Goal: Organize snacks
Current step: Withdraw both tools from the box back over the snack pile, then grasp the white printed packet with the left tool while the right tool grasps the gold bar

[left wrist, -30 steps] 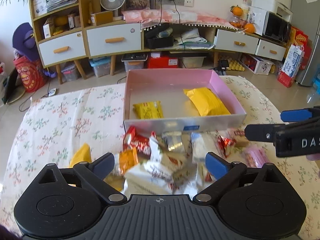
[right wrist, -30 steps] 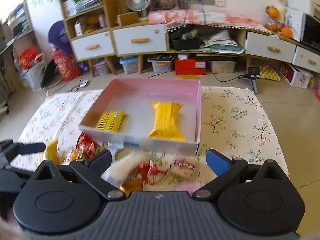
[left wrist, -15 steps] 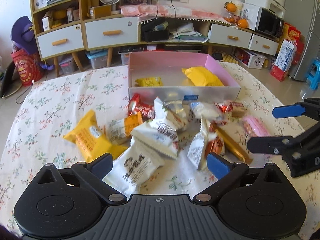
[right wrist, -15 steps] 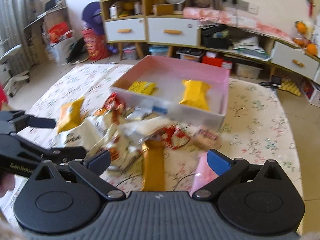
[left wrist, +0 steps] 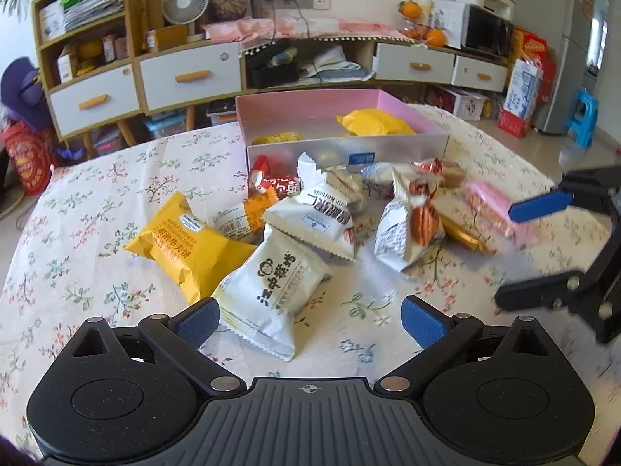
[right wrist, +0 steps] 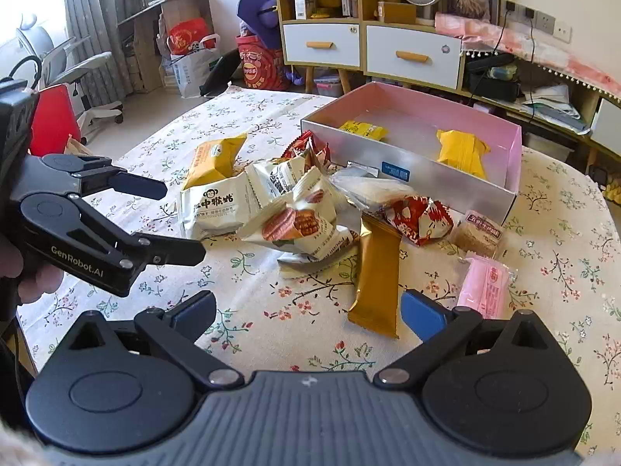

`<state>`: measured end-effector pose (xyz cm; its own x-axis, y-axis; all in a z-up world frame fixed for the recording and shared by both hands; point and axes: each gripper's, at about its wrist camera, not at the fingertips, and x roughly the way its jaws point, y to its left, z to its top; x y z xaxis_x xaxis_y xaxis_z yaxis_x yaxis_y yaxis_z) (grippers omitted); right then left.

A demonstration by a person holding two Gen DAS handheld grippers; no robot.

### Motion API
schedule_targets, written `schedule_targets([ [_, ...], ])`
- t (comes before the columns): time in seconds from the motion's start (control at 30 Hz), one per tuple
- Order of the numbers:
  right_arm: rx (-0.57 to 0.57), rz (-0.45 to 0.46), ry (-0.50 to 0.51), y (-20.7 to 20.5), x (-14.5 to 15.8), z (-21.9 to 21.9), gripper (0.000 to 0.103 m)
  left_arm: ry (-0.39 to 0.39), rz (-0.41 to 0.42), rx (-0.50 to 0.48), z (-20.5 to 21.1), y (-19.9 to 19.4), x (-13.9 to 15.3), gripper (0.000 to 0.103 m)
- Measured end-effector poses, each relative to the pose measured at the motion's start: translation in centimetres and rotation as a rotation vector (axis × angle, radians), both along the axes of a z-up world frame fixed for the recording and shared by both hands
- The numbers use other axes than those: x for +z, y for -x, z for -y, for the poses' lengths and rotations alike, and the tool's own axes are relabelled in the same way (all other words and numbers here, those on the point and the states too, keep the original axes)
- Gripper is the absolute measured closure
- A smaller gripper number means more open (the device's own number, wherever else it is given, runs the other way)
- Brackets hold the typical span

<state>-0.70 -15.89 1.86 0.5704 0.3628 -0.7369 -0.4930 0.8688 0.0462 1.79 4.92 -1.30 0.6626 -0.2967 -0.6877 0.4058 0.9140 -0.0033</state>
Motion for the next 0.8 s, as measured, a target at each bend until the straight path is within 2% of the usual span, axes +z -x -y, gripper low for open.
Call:
schedule_targets([
  [0.13,-0.029,-0.008,0.012,-0.6,-0.5,0.1,0.008,0.005,0.03,-0.051,-0.4,-0.4,-0.6,0.003],
  [0.27,-0.069,-0.032,0.017,-1.7,-1.3,0.2,0.021,-0.005,0.068,-0.101,-0.1,-0.9,-0.7,0.005],
  [0.33,-0.082,-0.04,0.022,-2.3,-1.6,0.2,0.026,-0.024,0.08,-0.13,0.3,-1.2,-0.6,0.009],
  [0.47,-0.097,-0.052,0.016,-2.9,-2.0,0.4,0.032,-0.069,0.066,-0.175,1.0,-1.8,-1.0,0.016],
  [0.63,-0.1,-0.068,0.029,-3.2,-2.4,0.0,0.04,-0.086,0.01,-0.187,1.0,-2.7,-1.9,0.031],
  [0.8,-0.102,-0.072,0.04,-3.7,-2.5,-0.2,0.043,-0.09,-0.004,-0.185,1.3,-2.9,-2.4,0.034],
])
